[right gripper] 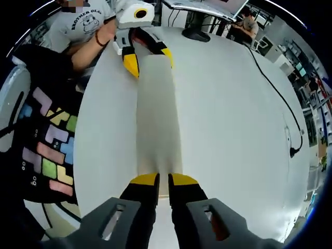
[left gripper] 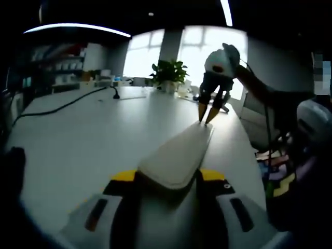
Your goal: Arrange the utensils inside the cutlery case until each visible utensil rests in its matching compartment.
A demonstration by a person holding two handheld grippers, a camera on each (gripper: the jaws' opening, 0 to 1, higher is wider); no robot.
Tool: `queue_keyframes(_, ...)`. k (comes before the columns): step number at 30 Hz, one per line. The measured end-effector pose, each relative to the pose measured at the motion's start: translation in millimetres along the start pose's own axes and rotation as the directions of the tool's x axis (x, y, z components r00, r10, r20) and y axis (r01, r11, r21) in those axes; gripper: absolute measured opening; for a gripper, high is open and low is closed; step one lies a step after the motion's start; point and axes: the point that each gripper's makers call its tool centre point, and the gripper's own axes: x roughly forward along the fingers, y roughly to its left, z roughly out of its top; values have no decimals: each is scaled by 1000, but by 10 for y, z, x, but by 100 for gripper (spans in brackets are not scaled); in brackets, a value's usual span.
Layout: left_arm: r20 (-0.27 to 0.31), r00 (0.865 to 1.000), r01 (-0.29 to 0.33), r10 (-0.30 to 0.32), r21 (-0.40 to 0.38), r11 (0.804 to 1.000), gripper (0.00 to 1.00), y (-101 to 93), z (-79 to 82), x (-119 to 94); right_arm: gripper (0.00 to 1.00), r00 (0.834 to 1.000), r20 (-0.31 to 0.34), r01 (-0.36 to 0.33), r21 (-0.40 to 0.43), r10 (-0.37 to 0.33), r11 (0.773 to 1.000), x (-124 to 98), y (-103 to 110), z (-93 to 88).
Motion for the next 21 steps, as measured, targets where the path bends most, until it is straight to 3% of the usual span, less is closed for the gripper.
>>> queue_keyframes(8,-16,1000,-16,15,-30,999,45,13,-5,-24,7,999,-52,-15,-16,14,1000,15,30,-6)
queue_keyframes(12,-19,999,-38,38,3,999,43,17,43,-146,7,999,-52,-3,-48,1,999,18,39,-12)
queue_keyframes(15,-1,997,-71,71,52,996,41,45,151,-246,7,999,-44,-6,-37,4,999,22,21,-9)
queue_keyframes(17,34,998,-53,50,97,994,40,-20,293,-278,7,999,-44,-13,-27,12,1000,24,13,-8)
queue_keyframes(19,4,1000,-31,31,149,988,41,-74,351,-289,7,999,-47,-22,-27,20,999,28,15,-4)
queue_keyframes(21,-80,994,-55,76,235,970,42,-20,357,-277,7,998,-53,-27,-25,26,999,30,13,2)
